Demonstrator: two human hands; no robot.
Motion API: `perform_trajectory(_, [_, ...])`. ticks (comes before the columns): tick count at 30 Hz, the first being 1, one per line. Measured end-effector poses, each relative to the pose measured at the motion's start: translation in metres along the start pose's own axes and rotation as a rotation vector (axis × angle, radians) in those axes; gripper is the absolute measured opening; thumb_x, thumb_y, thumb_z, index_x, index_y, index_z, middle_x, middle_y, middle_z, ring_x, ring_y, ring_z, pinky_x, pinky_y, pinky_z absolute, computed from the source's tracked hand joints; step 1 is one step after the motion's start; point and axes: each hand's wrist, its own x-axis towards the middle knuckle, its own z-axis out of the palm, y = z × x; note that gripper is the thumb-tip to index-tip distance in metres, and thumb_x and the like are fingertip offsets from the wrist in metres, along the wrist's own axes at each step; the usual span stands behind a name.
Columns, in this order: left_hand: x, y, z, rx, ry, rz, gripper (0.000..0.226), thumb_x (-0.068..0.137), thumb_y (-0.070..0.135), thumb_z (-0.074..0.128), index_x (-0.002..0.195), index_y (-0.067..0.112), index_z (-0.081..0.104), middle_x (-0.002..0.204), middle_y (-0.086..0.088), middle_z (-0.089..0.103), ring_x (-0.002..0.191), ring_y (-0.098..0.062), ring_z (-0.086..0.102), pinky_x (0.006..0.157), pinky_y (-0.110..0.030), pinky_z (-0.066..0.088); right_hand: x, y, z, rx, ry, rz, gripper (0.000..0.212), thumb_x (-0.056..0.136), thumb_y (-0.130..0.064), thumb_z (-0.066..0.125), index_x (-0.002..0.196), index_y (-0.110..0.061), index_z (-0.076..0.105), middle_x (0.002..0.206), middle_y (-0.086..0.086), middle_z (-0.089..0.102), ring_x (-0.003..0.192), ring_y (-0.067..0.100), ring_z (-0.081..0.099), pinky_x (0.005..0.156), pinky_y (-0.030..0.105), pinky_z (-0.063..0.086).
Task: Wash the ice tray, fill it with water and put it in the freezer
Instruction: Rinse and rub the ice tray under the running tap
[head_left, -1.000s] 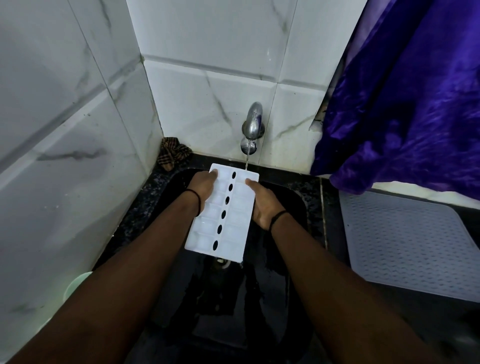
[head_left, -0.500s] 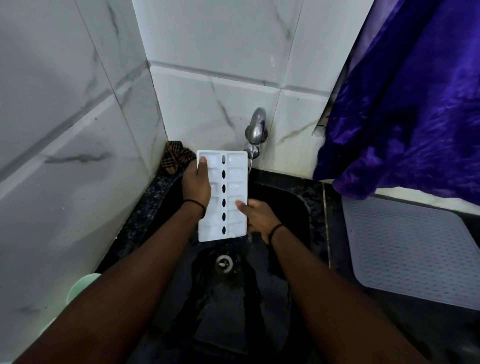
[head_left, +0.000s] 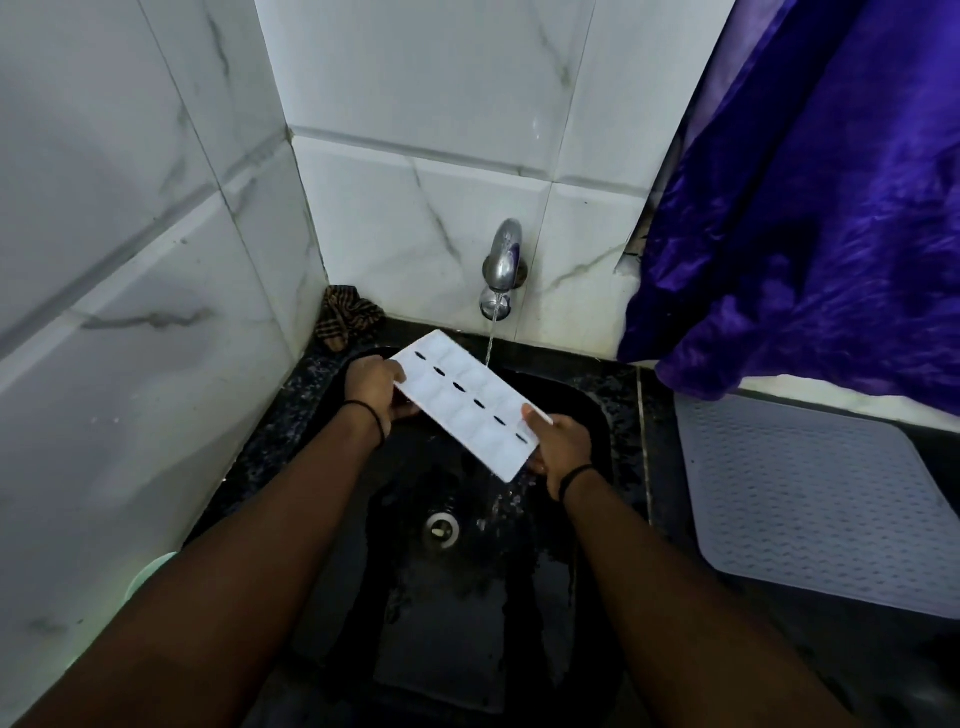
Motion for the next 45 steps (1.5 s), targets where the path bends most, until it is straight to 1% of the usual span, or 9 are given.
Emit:
perform_trajectory(8, [0.009, 0.001, -0.040, 0.165, -0.338, -0.254, 0.034, 0.085, 0.040, 0.059, 0.104, 0.014, 0.070, 0.102, -0.010, 0.073, 0.093, -0.029, 0.068, 0.077, -0.042, 0.056, 0.014, -0.045, 0.008, -0.239, -0.034, -0.319, 0.015, 0.089, -0.014, 0.070, 0.100, -0.004, 0.072, 0.097, 0.010, 0.069, 0.092, 0.021, 0.062, 0.087, 0.037, 0.052])
perform_trajectory(11, [0.010, -0.007, -0.038, 0.205, -0.196, -0.246, 0.036, 0.092, 0.044, 0.056, 0.094, 0.010, 0.067, 0.091, -0.015, 0.068, 0.073, -0.029, 0.067, 0.064, -0.037, 0.057, 0.011, -0.055, 0.020, -0.190, -0.155, -0.115, 0.035, 0.097, -0.029, 0.061, 0.119, -0.002, 0.065, 0.120, 0.016, 0.065, 0.109, 0.029, 0.062, 0.101, 0.046, 0.049])
perform_trajectory(15, [0.014, -0.025, -0.047, 0.265, -0.030, -0.370, 0.028, 0.103, 0.026, 0.037, 0.103, 0.002, 0.049, 0.051, -0.015, 0.059, 0.024, -0.018, 0.049, 0.028, -0.014, 0.036, -0.006, -0.055, 0.018, -0.164, -0.363, 0.388, 0.032, 0.102, -0.024, 0.047, 0.124, -0.002, 0.055, 0.098, 0.019, 0.065, 0.072, 0.035, 0.071, 0.072, 0.049, 0.060])
perform_trajectory(18, [0.008, -0.035, -0.053, 0.198, 0.007, -0.436, 0.029, 0.103, 0.019, 0.030, 0.115, -0.001, 0.048, 0.077, -0.021, 0.064, 0.029, -0.026, 0.054, 0.025, -0.017, 0.035, -0.012, -0.048, 0.016, -0.255, -0.401, 0.453, 0.030, 0.101, -0.012, 0.032, 0.121, 0.004, 0.048, 0.090, 0.022, 0.063, 0.053, 0.031, 0.070, 0.045, 0.031, 0.058])
perform_trajectory(23, [0.016, -0.033, -0.053, 0.174, 0.058, -0.093, 0.038, 0.098, 0.033, 0.050, 0.113, 0.000, 0.061, 0.116, -0.024, 0.062, 0.085, -0.032, 0.061, 0.072, -0.040, 0.056, -0.017, -0.046, 0.017, -0.333, -0.391, 0.325, 0.024, 0.102, -0.013, 0.035, 0.118, -0.004, 0.050, 0.084, 0.012, 0.065, 0.067, 0.019, 0.064, 0.053, 0.027, 0.055])
perform_trajectory(27, [0.012, -0.020, -0.049, 0.206, 0.067, 0.123, 0.032, 0.095, 0.038, 0.054, 0.075, 0.014, 0.063, 0.082, -0.008, 0.067, 0.063, -0.017, 0.063, 0.049, -0.023, 0.049, -0.019, -0.045, 0.015, -0.361, -0.376, 0.168, 0.016, 0.104, -0.020, 0.043, 0.115, -0.012, 0.051, 0.080, 0.010, 0.067, 0.063, 0.020, 0.065, 0.051, 0.025, 0.054])
perform_trajectory(34, [0.015, -0.029, -0.053, 0.273, 0.060, 0.174, 0.033, 0.096, 0.035, 0.052, 0.077, 0.011, 0.063, 0.076, -0.005, 0.064, 0.066, -0.018, 0.061, 0.053, -0.026, 0.046, -0.019, -0.024, 0.017, -0.507, -0.331, 0.047, 0.029, 0.103, -0.028, 0.047, 0.119, -0.006, 0.056, 0.067, 0.008, 0.065, 0.039, 0.010, 0.060, 0.043, 0.018, 0.043])
perform_trajectory(42, [0.017, -0.029, -0.050, 0.365, 0.106, 0.290, 0.032, 0.095, 0.032, 0.055, 0.076, 0.006, 0.056, 0.077, -0.012, 0.056, 0.073, -0.019, 0.052, 0.059, -0.027, 0.042, -0.024, -0.037, 0.009, -0.343, -0.464, 0.197, 0.045, 0.091, 0.015, 0.035, 0.125, -0.004, 0.055, 0.119, 0.014, 0.063, 0.097, 0.028, 0.066, 0.061, 0.033, 0.061])
perform_trajectory(45, [0.018, -0.024, -0.047, 0.344, 0.086, 0.315, 0.032, 0.096, 0.032, 0.053, 0.081, 0.004, 0.057, 0.082, -0.014, 0.056, 0.078, -0.021, 0.052, 0.067, -0.030, 0.042, -0.023, -0.036, 0.012, -0.428, -0.430, 0.085, 0.042, 0.095, 0.011, 0.030, 0.128, 0.000, 0.053, 0.115, 0.025, 0.064, 0.085, 0.031, 0.066, 0.059, 0.032, 0.061])
